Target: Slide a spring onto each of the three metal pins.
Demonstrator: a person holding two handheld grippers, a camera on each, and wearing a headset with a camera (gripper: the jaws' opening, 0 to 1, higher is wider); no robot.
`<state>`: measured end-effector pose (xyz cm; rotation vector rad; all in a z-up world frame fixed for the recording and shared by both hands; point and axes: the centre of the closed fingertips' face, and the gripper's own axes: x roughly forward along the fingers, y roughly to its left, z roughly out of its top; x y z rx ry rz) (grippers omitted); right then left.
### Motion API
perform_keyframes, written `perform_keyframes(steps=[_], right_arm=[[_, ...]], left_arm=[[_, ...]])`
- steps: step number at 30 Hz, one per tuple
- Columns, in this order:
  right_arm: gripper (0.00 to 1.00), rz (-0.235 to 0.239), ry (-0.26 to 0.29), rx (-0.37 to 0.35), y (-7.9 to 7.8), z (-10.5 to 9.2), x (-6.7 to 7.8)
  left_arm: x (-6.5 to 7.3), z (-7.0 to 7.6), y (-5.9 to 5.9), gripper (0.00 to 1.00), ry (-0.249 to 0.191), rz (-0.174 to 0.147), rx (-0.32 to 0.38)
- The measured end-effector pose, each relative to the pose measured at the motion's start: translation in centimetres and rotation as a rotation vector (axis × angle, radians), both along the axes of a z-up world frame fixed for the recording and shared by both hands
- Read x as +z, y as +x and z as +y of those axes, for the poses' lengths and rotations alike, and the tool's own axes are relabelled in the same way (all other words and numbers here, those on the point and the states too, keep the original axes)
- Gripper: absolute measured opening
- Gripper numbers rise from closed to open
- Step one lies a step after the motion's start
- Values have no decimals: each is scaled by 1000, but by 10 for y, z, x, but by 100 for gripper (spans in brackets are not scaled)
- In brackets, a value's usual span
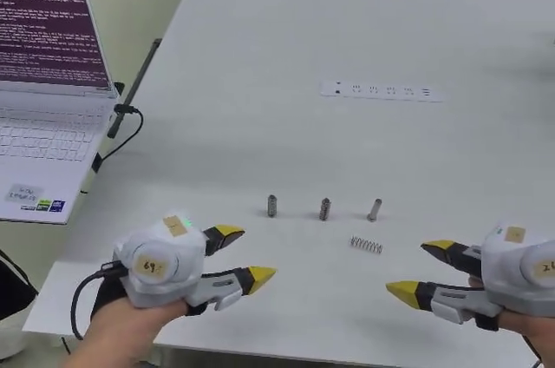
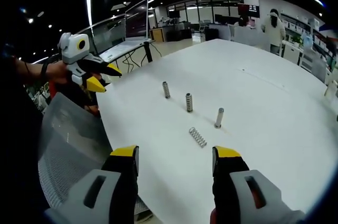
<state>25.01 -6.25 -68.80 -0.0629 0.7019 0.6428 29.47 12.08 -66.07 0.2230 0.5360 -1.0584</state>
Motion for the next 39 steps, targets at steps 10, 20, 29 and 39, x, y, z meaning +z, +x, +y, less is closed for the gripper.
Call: perform_keyframes(steps=[10,20,29,39], right_arm=[[54,3,4,-19,-5,-4,1],[55,8,1,-27,-10,-9,2],[54,12,-1,-40,-13,-11,2],[54,11,1,-56,-14,-16,5]], left_arm=[[-6,-30,3,37,4,5,-81],[-10,-58,9,36,17,-5,-158],[-20,-86,13,35,28,0,-227],[-31,-115,22,33,46,2,-289]])
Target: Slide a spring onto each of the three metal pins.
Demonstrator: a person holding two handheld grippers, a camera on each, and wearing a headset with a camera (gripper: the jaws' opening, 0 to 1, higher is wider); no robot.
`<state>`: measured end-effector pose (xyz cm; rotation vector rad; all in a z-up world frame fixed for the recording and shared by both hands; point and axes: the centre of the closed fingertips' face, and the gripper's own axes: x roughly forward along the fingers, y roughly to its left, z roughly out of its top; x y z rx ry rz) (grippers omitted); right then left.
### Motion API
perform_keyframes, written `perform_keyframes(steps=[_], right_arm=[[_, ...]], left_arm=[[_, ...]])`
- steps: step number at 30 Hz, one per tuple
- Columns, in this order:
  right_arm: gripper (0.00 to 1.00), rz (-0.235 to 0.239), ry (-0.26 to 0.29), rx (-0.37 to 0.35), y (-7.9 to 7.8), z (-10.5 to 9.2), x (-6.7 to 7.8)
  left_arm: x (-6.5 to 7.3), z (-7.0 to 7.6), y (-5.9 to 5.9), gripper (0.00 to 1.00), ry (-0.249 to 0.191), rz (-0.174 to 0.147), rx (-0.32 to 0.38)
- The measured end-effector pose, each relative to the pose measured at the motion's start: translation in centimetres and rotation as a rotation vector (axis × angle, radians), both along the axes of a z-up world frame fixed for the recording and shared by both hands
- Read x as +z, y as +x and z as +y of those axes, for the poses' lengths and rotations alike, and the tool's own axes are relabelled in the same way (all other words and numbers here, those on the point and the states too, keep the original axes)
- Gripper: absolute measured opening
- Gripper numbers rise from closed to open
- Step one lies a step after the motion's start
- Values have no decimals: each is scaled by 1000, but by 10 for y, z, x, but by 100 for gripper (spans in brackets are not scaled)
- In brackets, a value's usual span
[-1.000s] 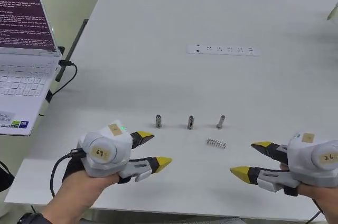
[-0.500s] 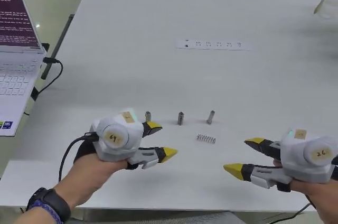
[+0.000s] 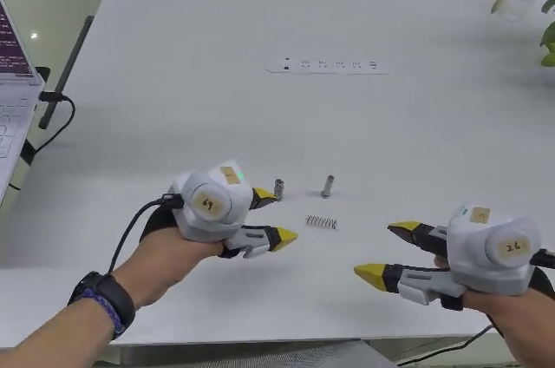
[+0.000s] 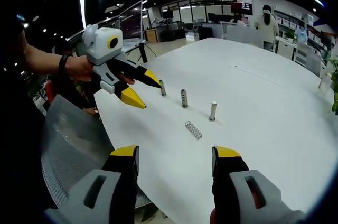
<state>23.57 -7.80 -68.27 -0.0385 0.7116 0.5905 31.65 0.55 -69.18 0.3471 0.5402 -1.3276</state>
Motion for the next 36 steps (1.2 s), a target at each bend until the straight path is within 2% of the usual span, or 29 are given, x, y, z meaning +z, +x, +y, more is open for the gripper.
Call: perform_keyframes(steps=[8,17,25,30,36], right_arm=[[54,0,3,-16,1,-4,0],[54,12,7,-16,1,-3,-4],[53,21,11,-18,-4,-5,-6],[53,30,14,-25,-9,-8,-9],[53,51,16,-29,-16,-8,-15]], left_arm=[[-11,-18,1,31,18,12,-37],[-34,-33,2,29,56,37,-72],[-50,-47,2,27,72,58,-76],[-61,-54,5,27,78,96,-57],[-72,-62,8,26,92,108,-55]])
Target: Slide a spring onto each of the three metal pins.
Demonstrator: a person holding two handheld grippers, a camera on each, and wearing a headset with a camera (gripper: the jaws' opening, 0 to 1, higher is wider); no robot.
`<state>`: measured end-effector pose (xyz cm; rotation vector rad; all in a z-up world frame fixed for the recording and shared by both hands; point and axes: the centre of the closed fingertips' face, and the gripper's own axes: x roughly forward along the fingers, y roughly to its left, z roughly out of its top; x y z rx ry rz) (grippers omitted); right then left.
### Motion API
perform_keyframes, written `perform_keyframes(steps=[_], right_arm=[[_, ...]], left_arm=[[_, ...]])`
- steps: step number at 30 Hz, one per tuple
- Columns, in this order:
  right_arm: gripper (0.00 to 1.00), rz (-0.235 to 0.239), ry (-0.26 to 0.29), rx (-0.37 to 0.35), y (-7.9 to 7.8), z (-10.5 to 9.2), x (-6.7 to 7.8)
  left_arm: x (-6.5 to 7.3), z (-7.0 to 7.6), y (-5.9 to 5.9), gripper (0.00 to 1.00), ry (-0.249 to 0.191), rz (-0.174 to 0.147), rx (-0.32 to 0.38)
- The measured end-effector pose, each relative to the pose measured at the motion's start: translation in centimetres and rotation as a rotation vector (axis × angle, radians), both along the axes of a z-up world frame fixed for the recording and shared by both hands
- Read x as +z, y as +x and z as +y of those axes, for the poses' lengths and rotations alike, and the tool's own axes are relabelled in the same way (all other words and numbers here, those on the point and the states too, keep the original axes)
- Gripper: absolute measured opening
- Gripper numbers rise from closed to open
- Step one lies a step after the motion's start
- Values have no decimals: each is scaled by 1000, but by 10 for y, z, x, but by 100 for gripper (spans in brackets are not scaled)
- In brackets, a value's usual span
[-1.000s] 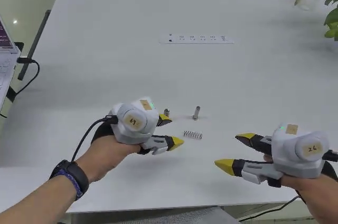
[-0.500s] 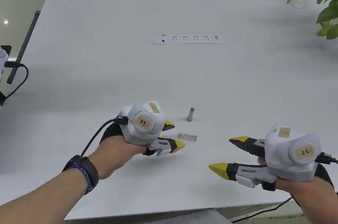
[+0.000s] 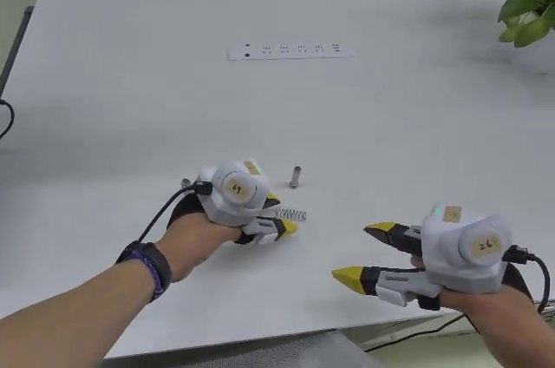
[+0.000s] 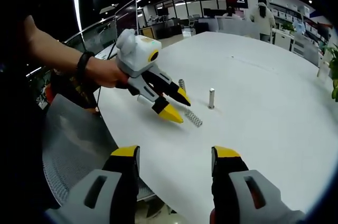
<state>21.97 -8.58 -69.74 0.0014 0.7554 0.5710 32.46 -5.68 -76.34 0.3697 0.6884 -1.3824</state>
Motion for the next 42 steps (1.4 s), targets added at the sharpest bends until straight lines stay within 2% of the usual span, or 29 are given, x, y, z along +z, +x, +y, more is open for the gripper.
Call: perform_keyframes(steps=[4,7,12,17,18,19,21,24,25,27,29,31,35,42], right_arm=[[53,5,0,-7,-2,-2,-1],[53,9,4,-13,-3,-3,-3],[53,15,6,-11,-2,-2,-4],[52,15,8,-10,0,0,-5],[52,15,8,-9,0,0,-5],[52,15,10,-10,1,1,-5],[52,17,12,-9,1,1,-5],[52,19,9,-7,0,2,-6],[52,16,12,-10,1,2,-5],[52,14,13,-14,1,1,-5],[52,14,13,-16,1,0,-5],[52,12,15,-18,1,-1,-5],[52,10,18,-21,3,-1,-5],[51,10,23,-8,5,2,-8]], left_arm=[[-7,-1,0,25,17,8,-9],[-13,-3,0,25,26,37,2],[-19,-3,2,23,38,48,11],[-24,-1,2,17,63,37,13],[-25,-1,2,15,63,39,17],[-23,-3,2,14,49,55,34],[-24,-4,6,9,60,36,43],[-26,-4,7,3,72,31,44],[-26,-3,6,3,78,22,44],[-25,-2,2,3,72,51,44],[-25,1,1,3,82,35,38],[-22,3,-2,3,80,44,38],[-17,8,-4,3,70,41,40],[-9,24,-14,2,61,32,26]])
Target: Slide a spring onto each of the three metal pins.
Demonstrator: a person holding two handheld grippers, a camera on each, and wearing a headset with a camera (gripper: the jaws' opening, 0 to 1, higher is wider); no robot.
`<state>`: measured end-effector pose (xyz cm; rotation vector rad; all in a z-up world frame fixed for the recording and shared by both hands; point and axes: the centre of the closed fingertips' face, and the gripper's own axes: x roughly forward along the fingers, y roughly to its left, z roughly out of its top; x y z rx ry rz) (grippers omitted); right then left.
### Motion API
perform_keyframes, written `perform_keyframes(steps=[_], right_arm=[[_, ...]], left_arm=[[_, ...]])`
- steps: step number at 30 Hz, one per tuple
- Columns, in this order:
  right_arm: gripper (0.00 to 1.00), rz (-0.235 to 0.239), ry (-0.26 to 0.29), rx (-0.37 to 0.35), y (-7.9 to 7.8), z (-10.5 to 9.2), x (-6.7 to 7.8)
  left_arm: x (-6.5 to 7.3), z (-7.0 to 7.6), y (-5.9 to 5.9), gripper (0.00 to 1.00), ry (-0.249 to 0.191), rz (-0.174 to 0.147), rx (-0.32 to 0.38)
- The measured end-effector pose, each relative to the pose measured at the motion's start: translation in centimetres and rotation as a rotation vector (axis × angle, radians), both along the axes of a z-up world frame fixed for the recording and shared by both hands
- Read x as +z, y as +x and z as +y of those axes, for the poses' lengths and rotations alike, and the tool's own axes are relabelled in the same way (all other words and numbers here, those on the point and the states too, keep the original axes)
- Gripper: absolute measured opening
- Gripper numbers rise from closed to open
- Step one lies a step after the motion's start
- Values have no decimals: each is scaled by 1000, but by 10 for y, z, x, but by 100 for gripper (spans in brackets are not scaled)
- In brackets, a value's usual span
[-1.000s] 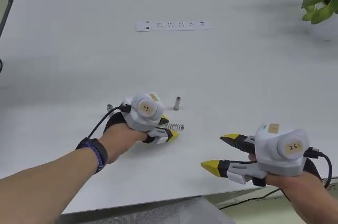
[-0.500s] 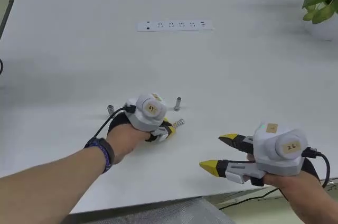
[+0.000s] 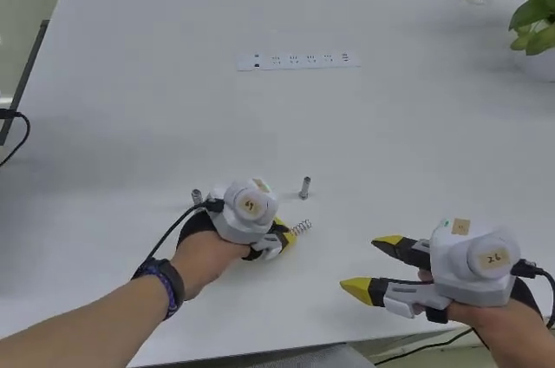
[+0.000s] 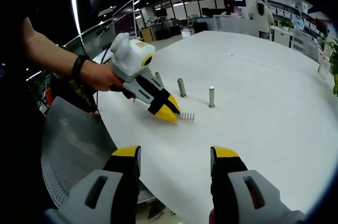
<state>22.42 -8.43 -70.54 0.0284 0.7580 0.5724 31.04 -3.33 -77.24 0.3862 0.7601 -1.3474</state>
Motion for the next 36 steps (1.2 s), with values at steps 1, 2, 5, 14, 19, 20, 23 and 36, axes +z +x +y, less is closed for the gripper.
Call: perform_keyframes(steps=[1,2,5,14,19,20,23,36], right_arm=[[51,0,1,1,0,0,0],[51,-1,2,2,0,1,1],[52,-3,3,6,0,2,2],[52,-9,9,20,3,10,3],[51,-13,9,32,5,15,4],[51,-13,9,35,5,16,5],[51,-17,10,39,6,19,6],[49,-8,19,61,3,28,4]], left_arm=[[0,4,1,2,2,-1,2],[0,7,0,2,2,0,5],[1,16,-1,2,4,5,14],[10,36,-2,2,-6,-6,39],[17,46,-4,2,-12,-19,46],[20,48,-4,2,-17,-22,51],[24,55,-2,2,-23,-31,59],[33,90,-13,2,-23,-46,86]])
